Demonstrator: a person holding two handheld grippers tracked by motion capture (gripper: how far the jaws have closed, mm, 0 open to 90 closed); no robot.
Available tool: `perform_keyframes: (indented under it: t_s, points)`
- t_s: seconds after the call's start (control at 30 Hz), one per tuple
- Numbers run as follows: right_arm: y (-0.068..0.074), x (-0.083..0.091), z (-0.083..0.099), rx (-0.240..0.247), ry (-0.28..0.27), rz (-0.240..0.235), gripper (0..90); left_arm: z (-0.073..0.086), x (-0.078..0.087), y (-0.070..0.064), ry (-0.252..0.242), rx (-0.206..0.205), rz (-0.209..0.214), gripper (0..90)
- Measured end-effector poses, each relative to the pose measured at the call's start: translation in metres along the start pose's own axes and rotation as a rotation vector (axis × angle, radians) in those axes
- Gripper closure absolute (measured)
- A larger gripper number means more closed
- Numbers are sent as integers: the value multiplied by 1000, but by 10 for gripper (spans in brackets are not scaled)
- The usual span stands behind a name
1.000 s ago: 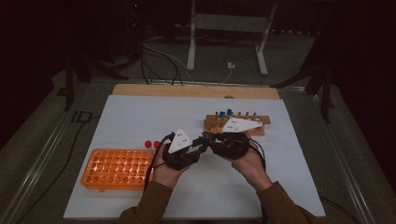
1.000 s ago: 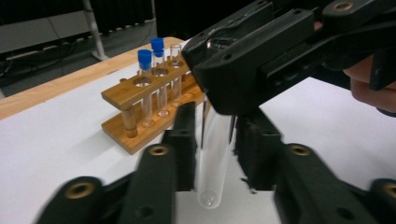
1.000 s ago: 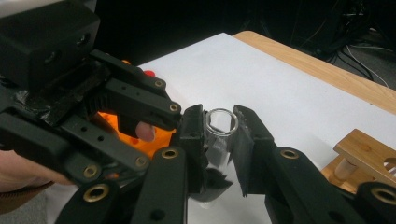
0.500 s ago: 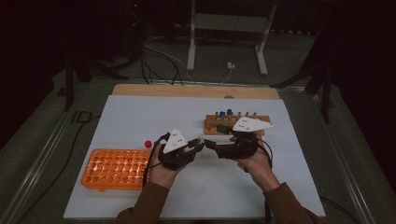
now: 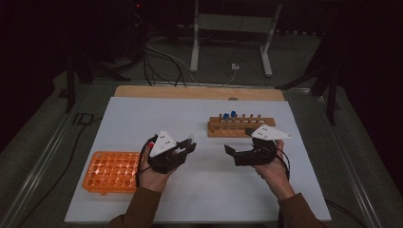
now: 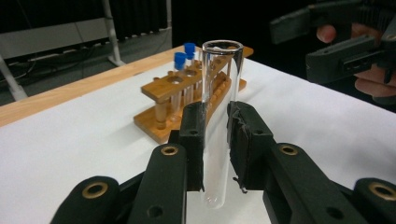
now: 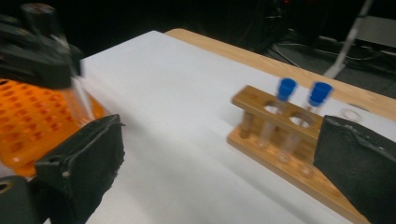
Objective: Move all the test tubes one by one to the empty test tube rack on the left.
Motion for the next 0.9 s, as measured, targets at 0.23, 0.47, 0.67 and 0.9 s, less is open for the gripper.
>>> perform_keyframes:
  t_s: [0.23,0.47,0.67,0.9]
  points:
    - [-10,8,15,-27,7,39,1,-7,21,14,-26,5,-33,764]
    - [-18,18,26,-47,10,64,1,-4,48,37,-49,33,-82,763]
    - [-23,25,33,-62,5,81,1,4,68,54,-61,59,-123,763]
    - [-27,30,39,-78,2,88,1,15,85,70,-76,80,-167,763]
Point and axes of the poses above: each handheld gripper's, and its own axes: x roughly backward along the jaws, z roughly out of its underside, y roughly to its left, the point moved 8 cm from there along -x, roughly forward along the jaws, and after that the axes turned 14 degrees about x, right-handed, at the moved point
